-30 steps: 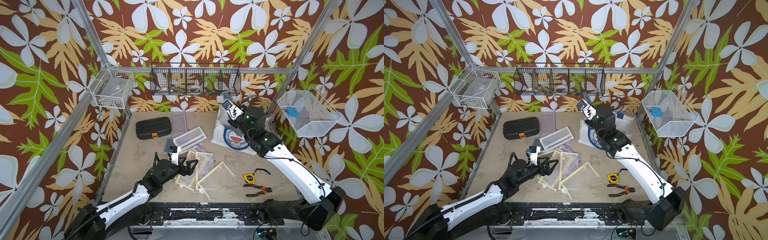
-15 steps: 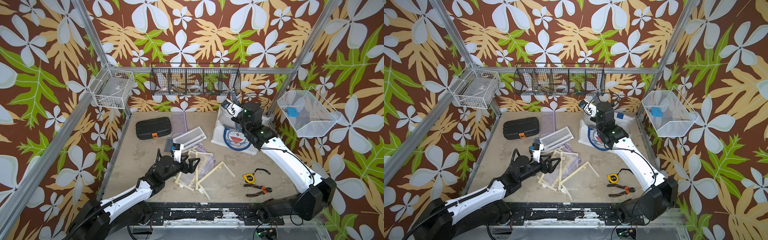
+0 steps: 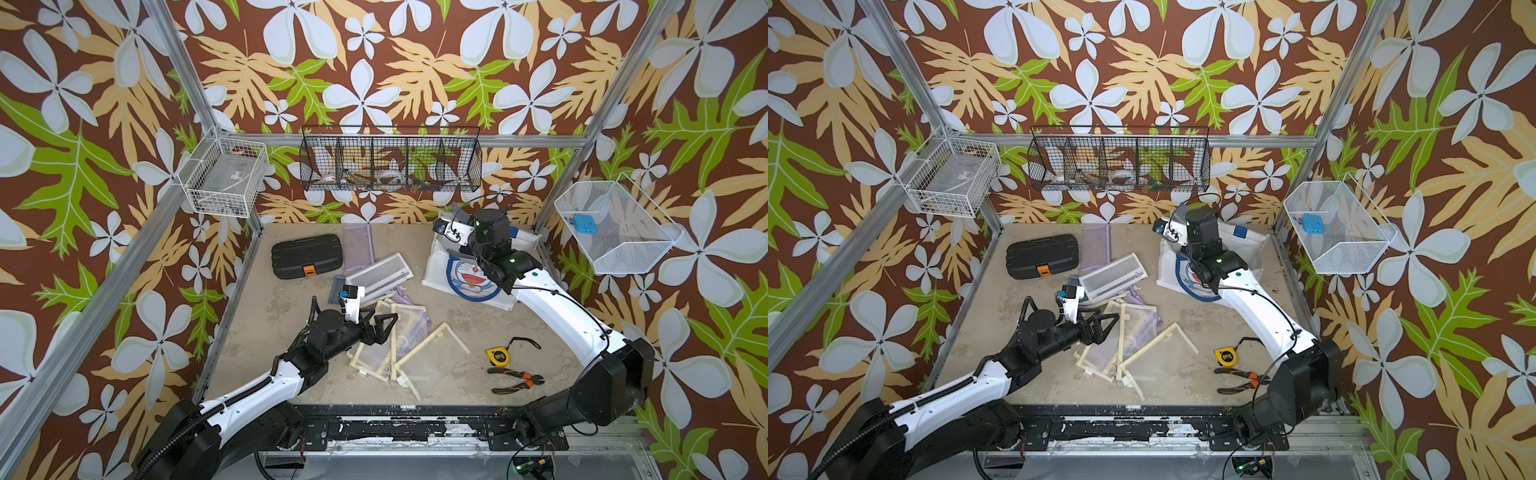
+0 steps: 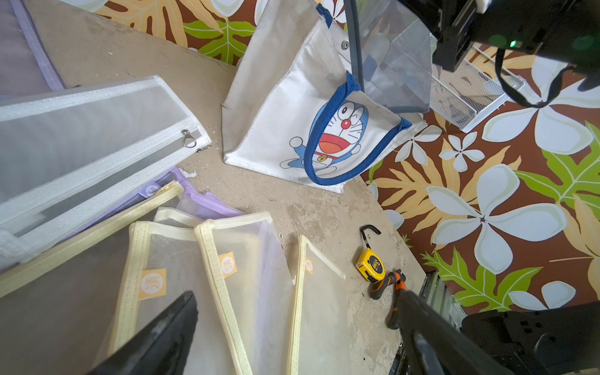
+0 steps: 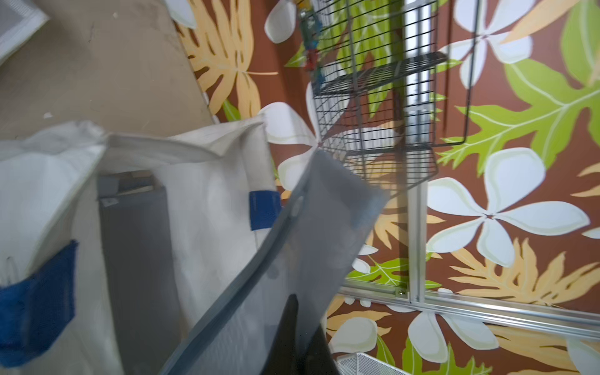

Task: Put the pencil pouch into the canvas bag
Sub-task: Place the pencil case in the canvas bag.

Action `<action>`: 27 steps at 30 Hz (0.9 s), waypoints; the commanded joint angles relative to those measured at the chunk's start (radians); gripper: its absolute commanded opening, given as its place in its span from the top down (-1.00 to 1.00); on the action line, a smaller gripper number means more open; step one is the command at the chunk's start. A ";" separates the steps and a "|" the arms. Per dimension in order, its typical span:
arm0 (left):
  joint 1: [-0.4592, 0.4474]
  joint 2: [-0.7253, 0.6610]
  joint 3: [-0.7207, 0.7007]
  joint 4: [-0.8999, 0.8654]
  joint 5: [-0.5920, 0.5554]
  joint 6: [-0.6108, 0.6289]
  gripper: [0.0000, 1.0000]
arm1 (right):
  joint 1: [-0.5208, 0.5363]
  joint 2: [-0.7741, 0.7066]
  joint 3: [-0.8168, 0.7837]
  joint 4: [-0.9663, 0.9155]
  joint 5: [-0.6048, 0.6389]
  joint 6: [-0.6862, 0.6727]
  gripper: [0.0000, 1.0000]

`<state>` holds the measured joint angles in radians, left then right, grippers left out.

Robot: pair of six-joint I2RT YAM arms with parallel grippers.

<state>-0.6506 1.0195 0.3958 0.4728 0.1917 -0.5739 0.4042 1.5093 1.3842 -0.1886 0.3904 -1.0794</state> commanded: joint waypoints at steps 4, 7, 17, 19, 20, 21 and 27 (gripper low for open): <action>0.004 0.018 0.015 0.037 0.040 -0.006 -0.95 | -0.028 -0.020 -0.079 -0.044 0.008 0.015 1.00; 0.004 0.017 0.019 0.028 0.043 -0.007 -0.95 | -0.028 -0.017 -0.080 -0.054 -0.017 0.025 1.00; 0.003 -0.025 0.008 -0.001 0.020 0.001 -0.95 | -0.026 0.057 0.009 -0.120 -0.082 0.069 0.70; 0.003 -0.031 0.008 -0.005 0.015 0.002 -0.95 | -0.026 0.070 0.015 -0.142 -0.094 0.079 0.48; 0.004 -0.032 0.008 -0.005 0.013 0.004 -0.95 | -0.025 0.072 0.013 -0.144 -0.095 0.085 0.37; 0.004 -0.034 0.009 -0.005 0.016 0.007 -0.95 | -0.026 0.071 0.010 -0.140 -0.092 0.089 0.30; 0.004 0.020 0.080 -0.097 0.048 0.046 -0.91 | -0.014 0.048 0.041 -0.147 -0.035 0.112 -0.14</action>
<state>-0.6487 1.0191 0.4419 0.4271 0.2161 -0.5636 0.3813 1.5700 1.4071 -0.3370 0.3187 -0.9977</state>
